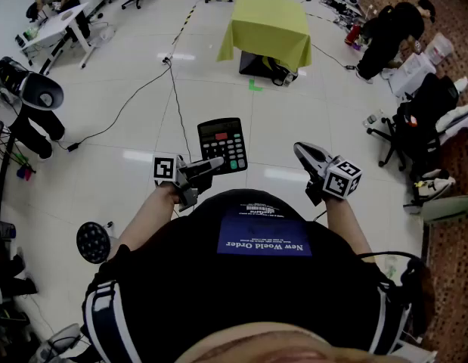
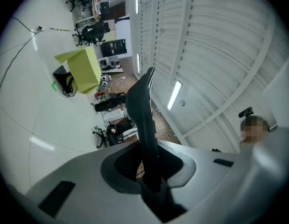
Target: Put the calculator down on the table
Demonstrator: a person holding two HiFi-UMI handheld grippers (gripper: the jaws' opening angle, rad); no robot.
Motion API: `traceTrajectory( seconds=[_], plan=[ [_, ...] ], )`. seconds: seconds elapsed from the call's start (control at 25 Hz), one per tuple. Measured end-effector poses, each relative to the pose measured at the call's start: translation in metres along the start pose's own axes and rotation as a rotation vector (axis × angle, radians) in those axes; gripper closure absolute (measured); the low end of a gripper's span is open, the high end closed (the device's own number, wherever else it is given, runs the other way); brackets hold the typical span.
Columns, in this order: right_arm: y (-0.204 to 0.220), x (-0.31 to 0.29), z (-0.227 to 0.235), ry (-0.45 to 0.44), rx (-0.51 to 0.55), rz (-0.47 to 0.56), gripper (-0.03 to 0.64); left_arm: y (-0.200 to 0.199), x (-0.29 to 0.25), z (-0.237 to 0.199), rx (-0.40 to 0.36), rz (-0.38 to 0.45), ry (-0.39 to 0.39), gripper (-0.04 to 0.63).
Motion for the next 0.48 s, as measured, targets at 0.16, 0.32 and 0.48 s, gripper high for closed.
traceTrajectory(
  seconds=[0.16,0.32,0.48],
  plan=[
    [-0.002,-0.005,0.016,-0.009,-0.003,-0.005,0.630,-0.006,-0.005,-0.007,0.005,0.014,-0.012,0.512],
    [0.000,-0.034,0.003,-0.027,0.000,-0.025,0.630,-0.017,0.022,-0.014,0.018,0.023,-0.025,0.512],
    [-0.001,-0.050,-0.007,-0.030,-0.008,-0.047,0.630,-0.023,0.036,-0.014,0.040,0.022,-0.020,0.512]
  ],
)
Point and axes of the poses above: the fingertips, and each gripper's own axes: x backward along the fingers, z to its right, y out of its underside, the point moved 3 cm from there along x, backward along the fingers, and after that the axes turned 14 degrees about x, right-handed, at the moved point
